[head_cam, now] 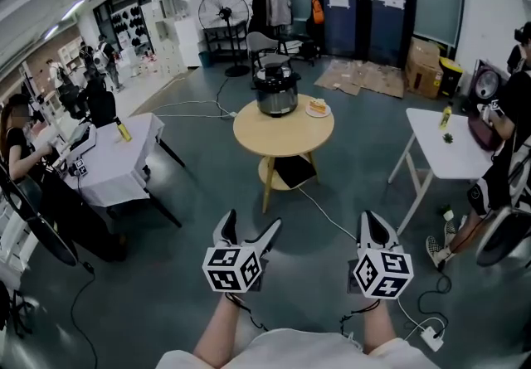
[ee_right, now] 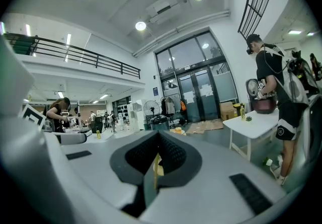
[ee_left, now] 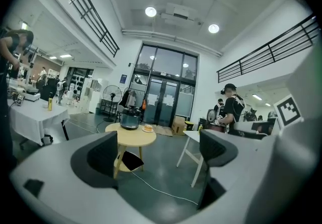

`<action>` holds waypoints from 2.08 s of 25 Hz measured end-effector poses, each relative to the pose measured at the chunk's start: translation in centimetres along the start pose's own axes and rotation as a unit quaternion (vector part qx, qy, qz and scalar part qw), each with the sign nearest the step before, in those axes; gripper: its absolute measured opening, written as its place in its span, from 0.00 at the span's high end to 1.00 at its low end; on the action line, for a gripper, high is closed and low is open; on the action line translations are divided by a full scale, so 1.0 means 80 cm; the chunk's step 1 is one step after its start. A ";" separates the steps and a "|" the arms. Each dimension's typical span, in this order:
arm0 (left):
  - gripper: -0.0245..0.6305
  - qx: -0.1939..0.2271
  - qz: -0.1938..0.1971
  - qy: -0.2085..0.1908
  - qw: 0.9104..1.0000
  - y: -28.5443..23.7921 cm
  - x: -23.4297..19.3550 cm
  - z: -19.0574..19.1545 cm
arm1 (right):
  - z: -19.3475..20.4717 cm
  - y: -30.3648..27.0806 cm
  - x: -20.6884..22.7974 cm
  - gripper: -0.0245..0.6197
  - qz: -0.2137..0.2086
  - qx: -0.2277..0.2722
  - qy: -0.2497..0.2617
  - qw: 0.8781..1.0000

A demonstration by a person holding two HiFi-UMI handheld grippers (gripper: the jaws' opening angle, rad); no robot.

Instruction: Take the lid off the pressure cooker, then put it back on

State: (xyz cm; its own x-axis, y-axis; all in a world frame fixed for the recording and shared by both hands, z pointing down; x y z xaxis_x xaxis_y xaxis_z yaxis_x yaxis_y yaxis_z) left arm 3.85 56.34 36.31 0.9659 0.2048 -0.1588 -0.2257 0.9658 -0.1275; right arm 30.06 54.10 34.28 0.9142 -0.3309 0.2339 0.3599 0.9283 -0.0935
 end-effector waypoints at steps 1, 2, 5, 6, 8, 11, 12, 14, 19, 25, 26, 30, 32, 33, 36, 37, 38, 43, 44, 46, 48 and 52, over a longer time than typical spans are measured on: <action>0.21 0.002 0.002 0.005 1.000 0.002 -0.004 0.001 | 0.002 -0.001 -0.002 0.96 0.002 0.000 0.000 1.000; 0.20 0.004 0.003 0.009 1.000 0.003 -0.010 0.002 | 0.004 -0.002 -0.005 0.96 0.003 -0.001 0.000 1.000; 0.20 0.002 0.001 0.017 1.000 0.008 -0.028 0.008 | 0.015 -0.008 -0.015 0.96 0.004 -0.010 0.000 1.000; 0.20 0.001 -0.001 0.020 1.000 0.009 -0.034 0.010 | 0.020 -0.009 -0.019 0.96 0.003 -0.014 0.002 1.000; 0.20 0.000 -0.006 0.028 1.000 0.011 -0.045 0.014 | 0.027 -0.010 -0.025 0.96 0.004 -0.024 0.006 1.000; 0.20 0.007 -0.018 0.041 0.999 0.013 -0.063 0.016 | 0.035 -0.016 -0.032 0.96 0.007 -0.036 0.015 0.999; 0.20 0.008 -0.020 0.044 0.999 0.012 -0.070 0.016 | 0.038 -0.022 -0.033 0.96 0.009 -0.040 0.017 0.999; 0.20 0.008 -0.023 0.048 0.999 0.008 -0.083 0.018 | 0.043 -0.036 -0.035 0.96 0.010 -0.047 0.020 0.999; 0.20 0.009 -0.032 0.054 0.998 -0.014 -0.108 0.018 | 0.044 -0.079 -0.035 0.96 0.005 -0.050 0.025 0.998; 0.20 0.005 -0.048 0.050 0.998 -0.065 -0.140 0.006 | 0.032 -0.149 -0.020 0.96 0.001 -0.044 0.023 0.999; 0.20 0.008 -0.050 0.050 0.997 -0.075 -0.145 0.000 | 0.028 -0.163 -0.017 0.96 0.000 -0.044 0.023 0.999; 0.20 0.016 -0.055 0.047 0.997 -0.122 -0.160 -0.016 | 0.016 -0.217 -0.001 0.96 -0.001 -0.046 0.023 0.999; 0.20 0.018 -0.056 0.047 0.997 -0.148 -0.163 -0.021 | 0.010 -0.243 0.009 0.96 -0.002 -0.044 0.021 0.999; 0.20 0.018 -0.056 0.047 0.997 -0.161 -0.165 -0.024 | 0.007 -0.257 0.014 0.96 -0.003 -0.043 0.020 0.999; 0.20 0.016 -0.058 0.043 0.997 -0.200 -0.172 -0.030 | -0.001 -0.297 0.027 0.96 -0.006 -0.044 0.019 0.999; 0.20 0.015 -0.060 0.044 0.997 -0.212 -0.176 -0.031 | -0.003 -0.310 0.032 0.96 -0.008 -0.045 0.019 0.999; 0.20 0.016 -0.062 0.045 0.997 -0.225 -0.180 -0.033 | -0.004 -0.323 0.037 0.96 -0.008 -0.046 0.019 0.999; 0.20 0.013 -0.072 0.048 0.996 -0.288 -0.199 -0.033 | -0.006 -0.387 0.061 0.96 -0.015 -0.053 0.020 0.998; 0.20 0.012 -0.075 0.049 0.996 -0.298 -0.203 -0.033 | -0.007 -0.398 0.064 0.96 -0.018 -0.054 0.020 0.998; 0.20 0.012 -0.080 0.053 0.995 -0.318 -0.211 -0.035 | -0.008 -0.419 0.071 0.96 -0.022 -0.056 0.020 0.998; 0.20 0.013 -0.084 0.053 0.995 -0.335 -0.216 -0.036 | -0.008 -0.438 0.078 0.96 -0.023 -0.059 0.020 0.998; 0.20 0.002 -0.087 0.051 0.995 -0.356 -0.219 -0.034 | -0.008 -0.459 0.089 0.96 -0.021 -0.055 0.005 0.998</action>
State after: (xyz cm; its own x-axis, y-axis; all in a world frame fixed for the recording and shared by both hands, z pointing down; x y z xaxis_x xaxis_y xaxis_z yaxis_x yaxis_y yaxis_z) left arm -7.02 24.83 40.07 0.9722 0.0172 -0.2337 -0.0556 0.9858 -0.1584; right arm 23.46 17.54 38.76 0.8996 -0.3709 0.2305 0.4153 0.8899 -0.1889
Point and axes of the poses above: the fingertips, and each gripper's own axes: y backward along the fingers, x to its right, z out of its underside, the point moved 2 cm from there along y, backward along the fingers, and after that the axes turned 3 degrees about -y, right-handed, at the moved point
